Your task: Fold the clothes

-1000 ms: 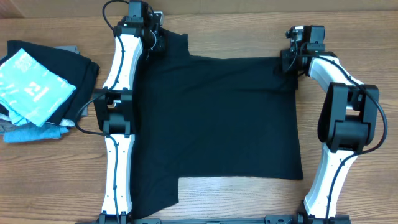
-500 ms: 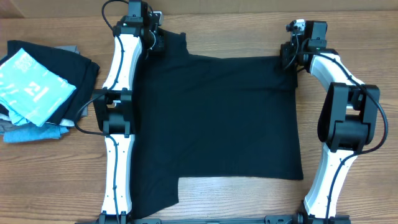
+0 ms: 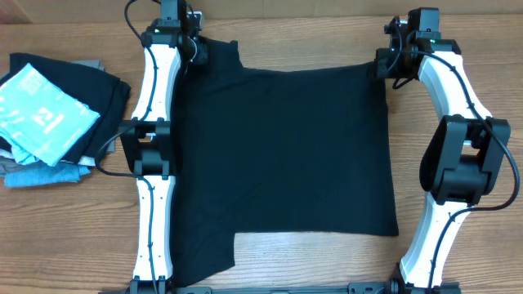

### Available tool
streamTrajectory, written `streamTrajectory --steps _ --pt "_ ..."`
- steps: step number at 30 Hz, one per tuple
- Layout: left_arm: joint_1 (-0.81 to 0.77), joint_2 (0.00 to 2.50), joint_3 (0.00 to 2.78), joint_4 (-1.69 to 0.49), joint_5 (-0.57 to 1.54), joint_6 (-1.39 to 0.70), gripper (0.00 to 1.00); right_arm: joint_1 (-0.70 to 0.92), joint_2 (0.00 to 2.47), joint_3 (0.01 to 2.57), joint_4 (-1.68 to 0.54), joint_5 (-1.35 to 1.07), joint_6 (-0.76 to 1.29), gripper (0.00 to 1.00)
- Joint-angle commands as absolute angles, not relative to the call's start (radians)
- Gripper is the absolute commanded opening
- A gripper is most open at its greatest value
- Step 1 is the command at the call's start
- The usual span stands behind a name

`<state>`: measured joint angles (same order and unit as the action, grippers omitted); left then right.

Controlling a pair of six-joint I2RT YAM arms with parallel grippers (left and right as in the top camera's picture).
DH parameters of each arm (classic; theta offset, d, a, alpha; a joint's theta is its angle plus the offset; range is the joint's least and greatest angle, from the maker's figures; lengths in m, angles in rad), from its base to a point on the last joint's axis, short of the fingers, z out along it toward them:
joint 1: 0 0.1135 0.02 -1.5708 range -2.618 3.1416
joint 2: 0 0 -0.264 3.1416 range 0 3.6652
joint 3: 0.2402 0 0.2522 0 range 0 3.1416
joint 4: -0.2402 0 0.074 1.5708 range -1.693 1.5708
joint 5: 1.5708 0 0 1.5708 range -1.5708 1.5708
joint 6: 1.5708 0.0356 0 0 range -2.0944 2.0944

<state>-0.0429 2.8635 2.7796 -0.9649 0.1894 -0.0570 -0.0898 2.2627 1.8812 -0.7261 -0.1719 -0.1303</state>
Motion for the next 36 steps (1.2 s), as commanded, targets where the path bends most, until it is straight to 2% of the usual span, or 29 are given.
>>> streamTrajectory --steps 1,7,15,22,24,25,30,36 --pt "-0.037 2.883 2.810 -0.945 0.176 -0.094 0.15 -0.088 2.251 1.858 -0.703 -0.195 -0.122 0.04" --pt "-0.037 2.883 2.811 -0.924 0.183 -0.094 0.13 -0.072 2.335 1.858 -0.704 -0.238 -0.122 0.04" --pt "-0.037 2.883 2.866 -0.909 0.421 -0.139 0.10 -0.065 2.383 1.858 -0.699 -0.237 -0.122 0.04" --pt "-0.039 2.888 2.862 -0.915 0.415 -0.138 0.11 -0.065 2.442 1.858 -0.661 -0.237 -0.122 0.04" --pt "-0.039 2.890 2.862 -0.924 0.411 -0.139 0.09 -0.065 2.457 1.858 -0.658 -0.237 -0.122 0.04" --pt "-0.040 2.890 2.862 -0.941 0.401 -0.138 0.04 -0.065 2.458 1.858 -0.657 -0.237 -0.122 0.04" --pt "-0.040 2.890 2.862 -1.057 0.307 -0.138 0.04 -0.065 2.460 1.858 -0.622 -0.202 -0.122 0.04" --pt "-0.040 2.890 2.862 -1.091 0.205 -0.109 0.04 -0.065 2.460 1.858 -0.587 -0.199 -0.122 0.04"
